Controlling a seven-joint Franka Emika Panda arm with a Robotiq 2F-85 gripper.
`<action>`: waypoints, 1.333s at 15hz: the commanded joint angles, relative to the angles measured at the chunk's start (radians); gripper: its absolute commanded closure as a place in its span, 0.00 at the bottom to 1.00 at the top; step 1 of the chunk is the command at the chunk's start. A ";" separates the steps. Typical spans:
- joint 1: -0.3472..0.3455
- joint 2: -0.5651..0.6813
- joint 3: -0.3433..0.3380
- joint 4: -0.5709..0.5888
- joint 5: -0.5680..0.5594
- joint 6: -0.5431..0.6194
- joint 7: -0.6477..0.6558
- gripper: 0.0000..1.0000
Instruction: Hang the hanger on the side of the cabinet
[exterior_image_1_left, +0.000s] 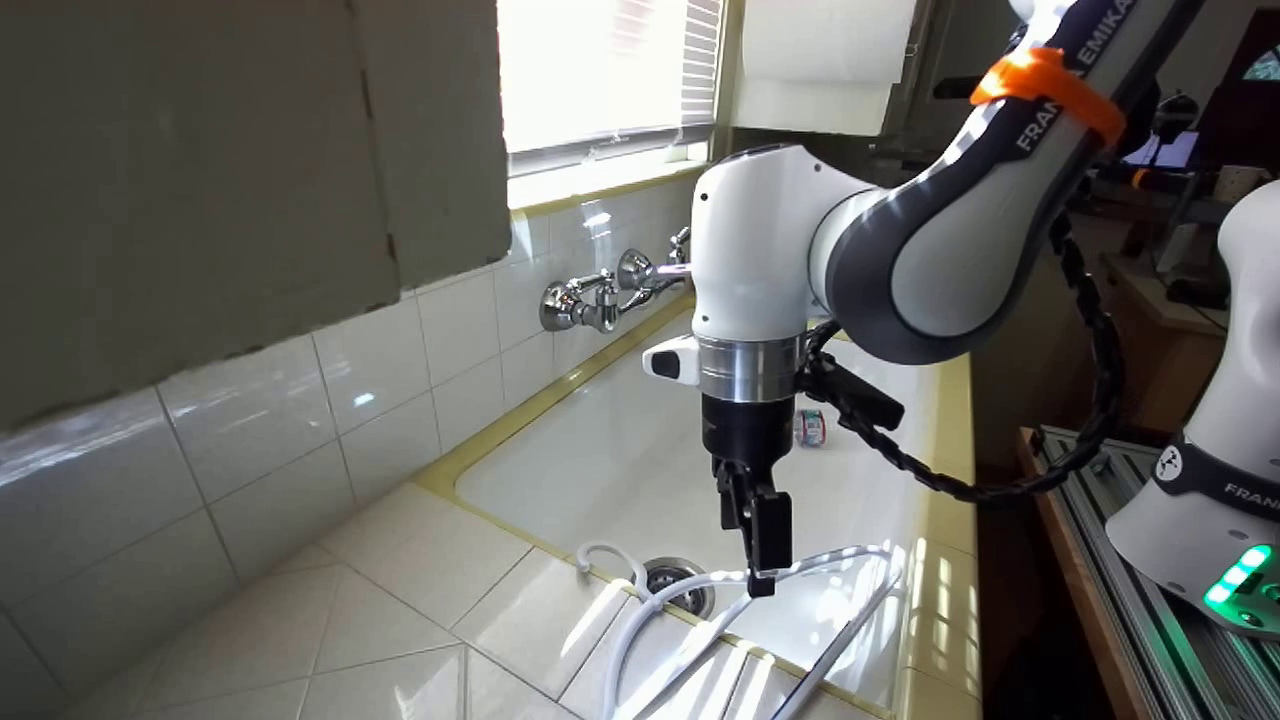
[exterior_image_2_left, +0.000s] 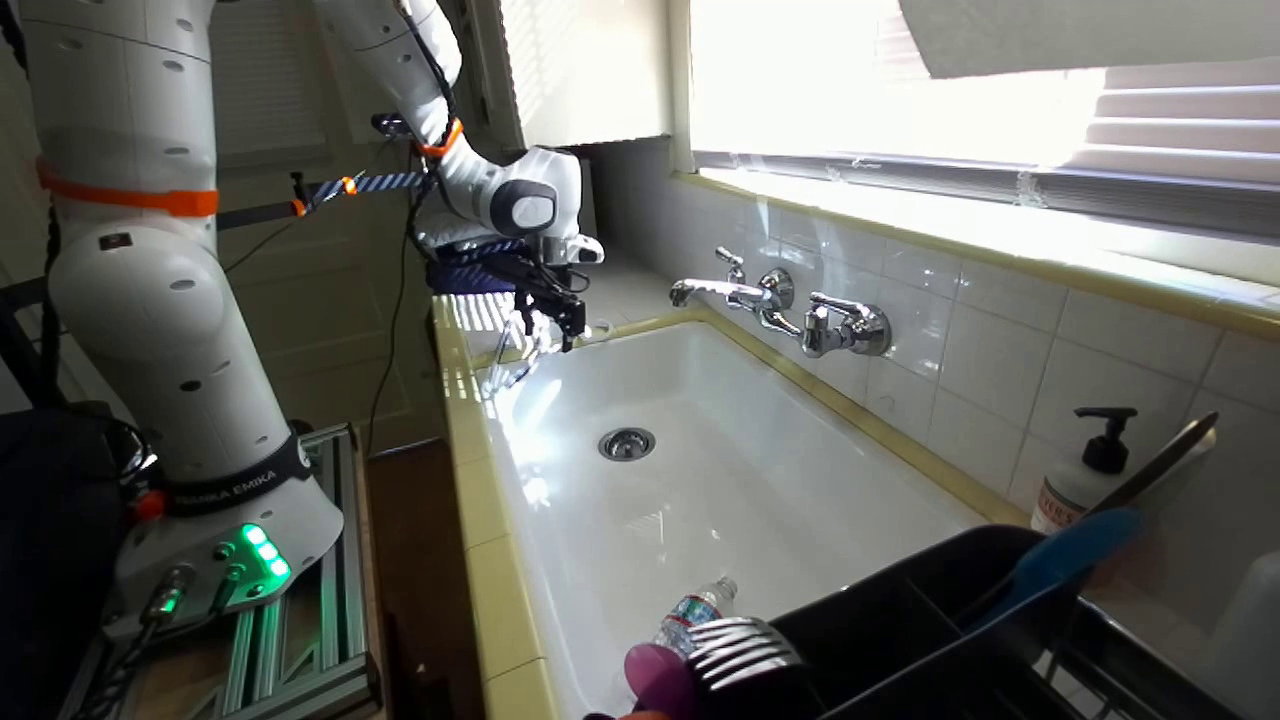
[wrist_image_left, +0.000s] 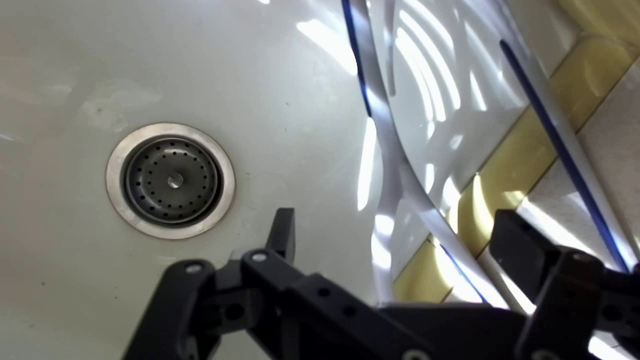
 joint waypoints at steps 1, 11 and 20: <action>0.008 0.049 -0.002 0.020 -0.029 0.049 0.051 0.00; 0.011 0.098 -0.014 0.025 -0.047 0.163 0.136 0.00; 0.012 0.098 -0.033 0.019 -0.076 0.168 0.180 0.00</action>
